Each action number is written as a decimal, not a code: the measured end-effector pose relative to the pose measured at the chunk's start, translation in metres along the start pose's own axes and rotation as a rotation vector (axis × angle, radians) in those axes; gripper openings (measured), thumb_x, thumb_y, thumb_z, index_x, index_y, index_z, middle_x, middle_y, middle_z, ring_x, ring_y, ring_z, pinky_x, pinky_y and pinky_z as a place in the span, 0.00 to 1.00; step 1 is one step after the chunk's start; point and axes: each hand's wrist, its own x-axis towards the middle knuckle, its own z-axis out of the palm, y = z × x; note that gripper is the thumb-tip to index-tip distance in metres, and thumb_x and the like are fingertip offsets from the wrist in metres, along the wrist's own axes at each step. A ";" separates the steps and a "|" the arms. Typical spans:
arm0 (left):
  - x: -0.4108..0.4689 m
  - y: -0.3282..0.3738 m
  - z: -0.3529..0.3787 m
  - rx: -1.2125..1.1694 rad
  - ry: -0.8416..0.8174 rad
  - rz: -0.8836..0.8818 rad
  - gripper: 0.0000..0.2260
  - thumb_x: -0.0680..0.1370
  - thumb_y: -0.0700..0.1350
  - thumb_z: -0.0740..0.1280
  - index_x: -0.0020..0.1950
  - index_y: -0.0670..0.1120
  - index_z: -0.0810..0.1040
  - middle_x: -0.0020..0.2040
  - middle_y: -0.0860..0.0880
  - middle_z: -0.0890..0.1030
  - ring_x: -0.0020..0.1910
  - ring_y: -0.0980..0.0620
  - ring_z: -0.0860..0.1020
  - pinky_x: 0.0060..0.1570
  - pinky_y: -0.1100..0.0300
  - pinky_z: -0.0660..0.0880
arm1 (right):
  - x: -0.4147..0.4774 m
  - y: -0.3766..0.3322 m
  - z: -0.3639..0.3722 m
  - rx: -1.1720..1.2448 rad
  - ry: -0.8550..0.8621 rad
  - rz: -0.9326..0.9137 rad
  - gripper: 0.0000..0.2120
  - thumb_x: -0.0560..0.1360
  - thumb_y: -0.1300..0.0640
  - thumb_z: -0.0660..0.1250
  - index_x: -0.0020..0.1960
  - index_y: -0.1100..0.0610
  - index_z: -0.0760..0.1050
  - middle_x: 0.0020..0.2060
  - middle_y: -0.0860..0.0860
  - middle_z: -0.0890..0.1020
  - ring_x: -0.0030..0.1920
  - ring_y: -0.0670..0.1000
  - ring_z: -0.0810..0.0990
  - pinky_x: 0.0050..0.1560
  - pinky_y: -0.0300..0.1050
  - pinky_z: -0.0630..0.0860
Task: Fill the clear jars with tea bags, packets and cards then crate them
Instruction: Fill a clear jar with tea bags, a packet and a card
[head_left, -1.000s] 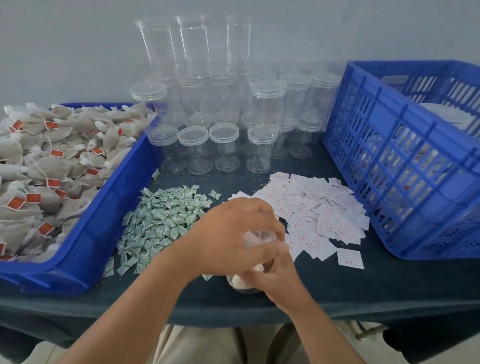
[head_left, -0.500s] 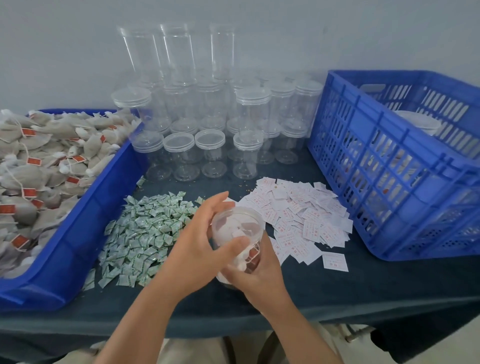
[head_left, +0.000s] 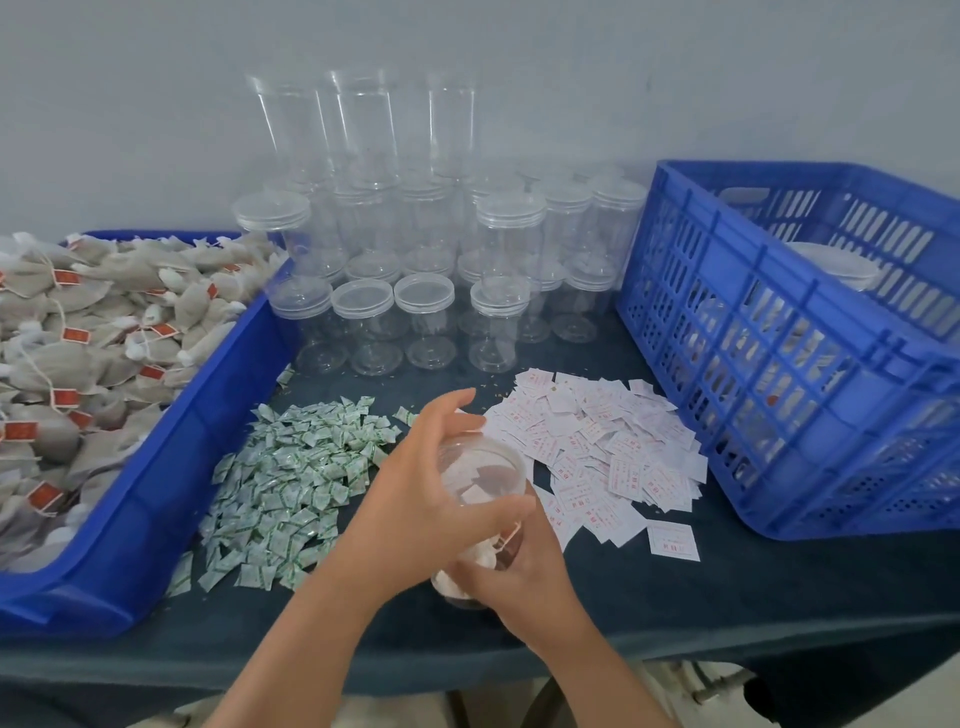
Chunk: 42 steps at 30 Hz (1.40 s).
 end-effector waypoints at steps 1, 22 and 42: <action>-0.002 0.001 0.005 0.011 0.064 -0.017 0.46 0.59 0.70 0.79 0.73 0.72 0.61 0.64 0.70 0.75 0.65 0.70 0.73 0.58 0.67 0.72 | 0.000 0.000 0.002 -0.019 0.032 -0.001 0.34 0.68 0.60 0.82 0.67 0.36 0.76 0.59 0.43 0.85 0.60 0.47 0.86 0.53 0.40 0.83; -0.020 -0.023 0.003 -0.233 0.065 0.120 0.27 0.72 0.58 0.69 0.69 0.74 0.71 0.63 0.63 0.82 0.62 0.59 0.81 0.56 0.70 0.77 | 0.005 -0.051 -0.033 -0.397 -0.199 -0.002 0.53 0.64 0.37 0.85 0.79 0.29 0.56 0.72 0.31 0.71 0.72 0.39 0.74 0.65 0.36 0.75; 0.106 0.190 0.087 -0.260 0.081 0.417 0.18 0.84 0.58 0.65 0.72 0.53 0.75 0.63 0.57 0.78 0.61 0.61 0.78 0.63 0.53 0.78 | 0.048 -0.324 -0.209 -1.182 0.302 -0.289 0.44 0.65 0.32 0.79 0.76 0.43 0.69 0.63 0.43 0.77 0.52 0.33 0.79 0.51 0.24 0.69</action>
